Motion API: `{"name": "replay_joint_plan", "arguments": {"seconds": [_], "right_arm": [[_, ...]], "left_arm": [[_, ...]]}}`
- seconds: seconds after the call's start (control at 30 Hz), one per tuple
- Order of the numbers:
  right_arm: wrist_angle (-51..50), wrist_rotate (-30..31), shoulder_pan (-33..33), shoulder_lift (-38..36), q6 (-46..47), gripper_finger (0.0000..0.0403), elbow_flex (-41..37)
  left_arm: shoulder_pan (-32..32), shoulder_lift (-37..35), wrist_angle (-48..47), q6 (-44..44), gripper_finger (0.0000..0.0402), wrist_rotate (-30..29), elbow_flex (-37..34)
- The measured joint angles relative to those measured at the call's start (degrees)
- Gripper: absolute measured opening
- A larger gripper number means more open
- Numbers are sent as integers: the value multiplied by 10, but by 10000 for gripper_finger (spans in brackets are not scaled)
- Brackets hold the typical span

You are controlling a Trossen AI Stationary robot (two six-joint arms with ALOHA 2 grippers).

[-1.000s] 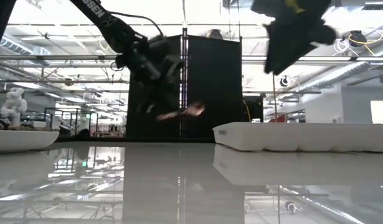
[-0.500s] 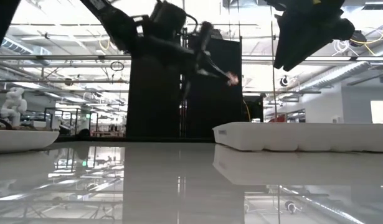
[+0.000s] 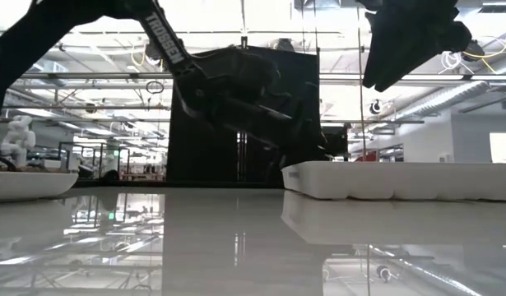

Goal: Sort silverware
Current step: Put the bronze spoon into the silverware tray

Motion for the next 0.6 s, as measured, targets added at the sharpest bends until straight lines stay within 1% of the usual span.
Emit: {"name": "replay_joint_plan", "arguments": {"seconds": [0.2, 0.37, 0.6], "right_arm": [[0, 0, 0, 0, 0, 132, 0], [3, -1, 0, 0, 0, 132, 0], [8, -2, 0, 0, 0, 132, 0]], "left_arm": [[-10, 32, -63, 3, 0, -7, 67], [-10, 34, -99, 4, 5, -26, 74], [-2, 33, -103, 13, 42, -13, 75]]}}
